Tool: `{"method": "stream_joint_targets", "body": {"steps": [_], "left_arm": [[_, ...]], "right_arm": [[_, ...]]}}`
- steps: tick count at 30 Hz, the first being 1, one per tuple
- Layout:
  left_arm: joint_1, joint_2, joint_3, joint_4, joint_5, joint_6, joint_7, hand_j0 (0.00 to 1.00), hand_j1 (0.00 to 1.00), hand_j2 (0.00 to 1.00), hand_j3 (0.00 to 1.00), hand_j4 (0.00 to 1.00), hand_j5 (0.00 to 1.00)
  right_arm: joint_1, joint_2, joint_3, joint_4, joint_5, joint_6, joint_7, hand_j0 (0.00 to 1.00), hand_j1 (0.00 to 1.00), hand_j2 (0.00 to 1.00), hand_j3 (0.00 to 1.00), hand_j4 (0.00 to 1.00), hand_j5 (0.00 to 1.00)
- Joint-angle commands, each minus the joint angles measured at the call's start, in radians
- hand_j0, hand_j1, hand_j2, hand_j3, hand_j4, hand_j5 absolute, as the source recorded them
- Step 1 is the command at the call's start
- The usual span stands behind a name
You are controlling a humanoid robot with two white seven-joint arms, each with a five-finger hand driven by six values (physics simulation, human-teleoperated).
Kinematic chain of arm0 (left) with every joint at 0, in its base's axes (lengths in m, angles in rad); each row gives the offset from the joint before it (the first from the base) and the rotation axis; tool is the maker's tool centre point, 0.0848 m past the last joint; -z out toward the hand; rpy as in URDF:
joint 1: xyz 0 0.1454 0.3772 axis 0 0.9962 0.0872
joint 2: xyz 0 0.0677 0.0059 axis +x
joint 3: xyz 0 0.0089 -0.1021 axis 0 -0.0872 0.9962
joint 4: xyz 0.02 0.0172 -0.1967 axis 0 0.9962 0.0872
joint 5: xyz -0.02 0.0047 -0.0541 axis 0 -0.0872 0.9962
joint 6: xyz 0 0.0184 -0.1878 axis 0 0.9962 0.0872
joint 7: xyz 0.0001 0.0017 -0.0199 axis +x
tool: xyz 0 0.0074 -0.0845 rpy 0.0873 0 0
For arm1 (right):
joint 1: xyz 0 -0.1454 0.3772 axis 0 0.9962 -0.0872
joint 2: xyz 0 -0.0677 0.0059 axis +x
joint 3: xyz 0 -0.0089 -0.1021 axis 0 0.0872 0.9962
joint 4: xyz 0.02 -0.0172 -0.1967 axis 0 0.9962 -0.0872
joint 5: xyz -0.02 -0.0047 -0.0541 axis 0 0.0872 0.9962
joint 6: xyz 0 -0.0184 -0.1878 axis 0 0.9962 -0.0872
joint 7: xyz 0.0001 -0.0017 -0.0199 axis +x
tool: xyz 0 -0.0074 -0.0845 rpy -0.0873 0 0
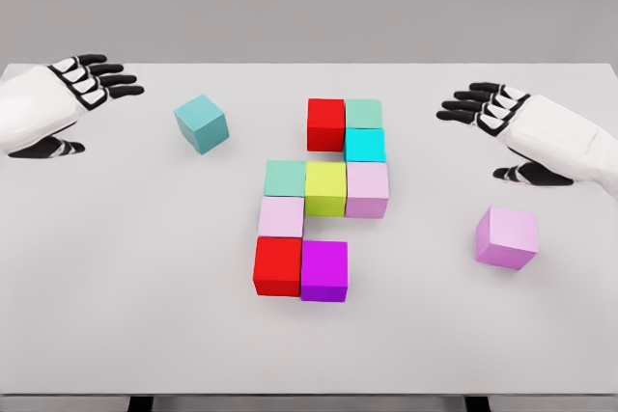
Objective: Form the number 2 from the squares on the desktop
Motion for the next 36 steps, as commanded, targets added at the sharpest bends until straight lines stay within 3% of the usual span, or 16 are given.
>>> {"method": "stream_joint_targets", "body": {"steps": [1,4,8,10,11,14,18,19,20,21,22,24,28,30,35,36], "left_arm": [[0.0,0.001,-0.005,0.0,0.005,0.0,0.001,1.0,1.0,1.0,1.0,1.0,1.0],[-0.002,0.0,-0.015,0.0,0.005,0.0,0.001,1.0,1.0,1.0,1.0,1.0,1.0],[-0.029,-0.004,-0.045,0.0,-0.011,0.0,-0.013,1.0,1.0,1.0,1.0,1.0,1.0],[-0.101,-0.031,-0.12,0.011,-0.056,0.0,-0.013,1.0,1.0,1.0,1.0,1.0,1.0],[-0.159,-0.054,-0.186,0.027,-0.087,0.0,-0.013,1.0,1.0,1.0,1.0,1.0,1.0],[-0.212,-0.073,-0.241,0.046,-0.102,0.0,-0.013,1.0,1.0,1.0,1.0,1.0,1.0],[-0.313,-0.083,-0.345,0.075,-0.125,0.0,-0.039,1.0,1.0,1.0,1.0,1.0,1.0],[-0.35,-0.091,-0.385,0.09,-0.125,0.0,-0.044,1.0,1.0,1.0,1.0,1.0,1.0],[-0.366,-0.097,-0.403,0.103,-0.125,0.0,-0.044,1.0,1.0,1.0,1.0,1.0,1.0],[-0.399,-0.108,-0.436,0.123,-0.127,0.0,-0.045,1.0,1.0,1.0,1.0,1.0,1.0],[-0.429,-0.114,-0.468,0.143,-0.127,0.0,-0.058,1.0,1.0,1.0,1.0,1.0,1.0],[-0.454,-0.116,-0.497,0.146,-0.123,0.0,-0.058,1.0,1.0,1.0,1.0,1.0,1.0],[-0.486,-0.131,-0.519,0.149,-0.117,0.0,-0.058,1.0,1.0,1.0,1.0,1.0,1.0],[-0.535,-0.162,-0.563,0.187,-0.116,0.0,-0.058,1.0,1.0,1.0,1.0,1.0,1.0],[-0.589,-0.215,-0.604,0.285,-0.107,0.0,-0.056,1.0,1.0,1.0,1.0,1.0,1.0],[-0.601,-0.22,-0.617,0.319,-0.065,0.0,-0.056,1.0,1.0,1.0,1.0,1.0,1.0]], "right_arm": [[0.0,-0.014,0.008,-0.001,0.004,0.001,-0.003,1.0,1.0,1.0,1.0,1.0,1.0],[-0.002,-0.031,0.009,0.005,-0.021,0.001,-0.009,1.0,1.0,1.0,1.0,1.0,1.0],[0.002,-0.088,0.021,0.01,-0.211,0.001,-0.011,1.0,1.0,1.0,1.0,1.0,1.0],[0.0,-0.14,0.043,0.025,-0.214,0.001,0.003,1.0,1.0,1.0,1.0,1.0,1.0],[-0.003,-0.18,0.043,0.039,-0.206,0.001,0.079,1.0,1.0,1.0,1.0,1.0,1.0],[-0.008,-0.232,0.051,0.047,-0.2,0.001,0.247,1.0,1.0,1.0,1.0,1.0,1.0],[-0.015,-0.29,0.071,-0.001,-0.114,0.001,0.285,1.0,1.0,1.0,1.0,1.0,1.0],[-0.034,-0.316,0.118,-0.018,-0.098,0.001,0.285,1.0,1.0,1.0,1.0,1.0,1.0],[-0.061,-0.336,0.155,-0.018,-0.097,0.001,0.285,1.0,1.0,1.0,1.0,1.0,1.0],[-0.15,-0.376,0.264,-0.018,-0.102,0.001,0.279,1.0,1.0,1.0,1.0,1.0,1.0],[-0.303,-0.407,0.454,-0.018,-0.107,0.001,0.271,1.0,1.0,1.0,1.0,1.0,1.0],[-0.517,-0.427,0.692,-0.012,-0.119,0.001,0.27,1.0,1.0,1.0,1.0,1.0,1.0],[-0.641,-0.451,0.819,-0.01,-0.117,0.001,0.268,1.0,1.0,1.0,1.0,1.0,1.0],[-0.73,-0.459,0.94,-0.013,-0.131,0.001,0.268,1.0,1.0,1.0,1.0,1.0,1.0],[-0.755,-0.45,0.994,-0.018,-0.13,0.001,0.273,1.0,1.0,1.0,1.0,1.0,1.0],[-0.756,-0.45,0.994,-0.019,-0.131,0.001,0.273,1.0,1.0,1.0,1.0,1.0,1.0]]}}
